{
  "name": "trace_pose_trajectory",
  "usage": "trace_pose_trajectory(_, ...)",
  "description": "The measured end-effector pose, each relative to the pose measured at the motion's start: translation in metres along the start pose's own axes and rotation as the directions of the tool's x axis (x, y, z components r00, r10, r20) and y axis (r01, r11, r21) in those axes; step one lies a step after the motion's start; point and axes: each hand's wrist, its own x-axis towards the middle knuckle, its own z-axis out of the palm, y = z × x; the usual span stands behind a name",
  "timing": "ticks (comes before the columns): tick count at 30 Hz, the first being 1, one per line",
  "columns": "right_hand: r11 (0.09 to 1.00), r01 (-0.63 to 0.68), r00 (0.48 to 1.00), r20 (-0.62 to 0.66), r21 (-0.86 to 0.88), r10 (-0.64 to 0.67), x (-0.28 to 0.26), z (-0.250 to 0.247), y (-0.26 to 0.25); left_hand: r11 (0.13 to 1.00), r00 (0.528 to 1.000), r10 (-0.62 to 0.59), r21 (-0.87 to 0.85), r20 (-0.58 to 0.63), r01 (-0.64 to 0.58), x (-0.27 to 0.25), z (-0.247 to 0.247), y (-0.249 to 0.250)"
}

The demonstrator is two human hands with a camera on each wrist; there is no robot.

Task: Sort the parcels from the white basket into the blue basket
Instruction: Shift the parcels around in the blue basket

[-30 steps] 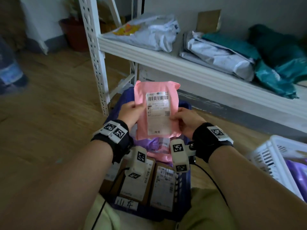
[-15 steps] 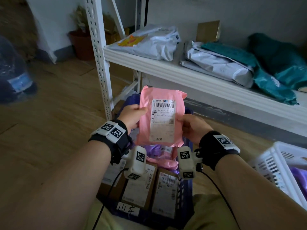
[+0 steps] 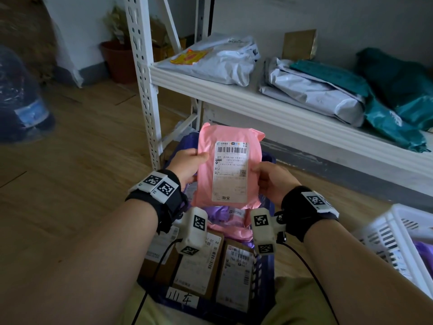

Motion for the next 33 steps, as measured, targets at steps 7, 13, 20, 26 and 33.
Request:
trace_pose_trajectory(7,1.0,-0.001,1.0,-0.01,-0.011,0.0,0.0,0.0,0.001,1.0,1.0,-0.002,-0.002,0.01,0.002,-0.001,-0.001,0.0)
trace_pose_trajectory(13,0.999,-0.007,0.996,-0.086,-0.044,0.003,-0.006,-0.002,-0.001,1.0,1.0,0.011,0.0,0.021,-0.011,0.0,0.007,-0.005)
trace_pose_trajectory(20,0.999,-0.008,0.972,-0.236,-0.039,-0.001,-0.033,-0.022,-0.011,0.995,0.953,0.1,0.0,0.287,-0.105,0.0,0.039,0.0)
trace_pose_trajectory(26,1.0,-0.02,0.895,-0.445,-0.021,0.009,-0.086,-0.054,-0.009,0.991,0.86,0.101,0.023,0.501,-0.13,-0.016,0.08,0.005)
trace_pose_trajectory(33,0.997,0.073,0.803,-0.593,-0.009,-0.064,-0.149,-0.085,0.002,0.984,0.795,0.123,0.031,0.594,-0.175,-0.074,0.115,0.003)
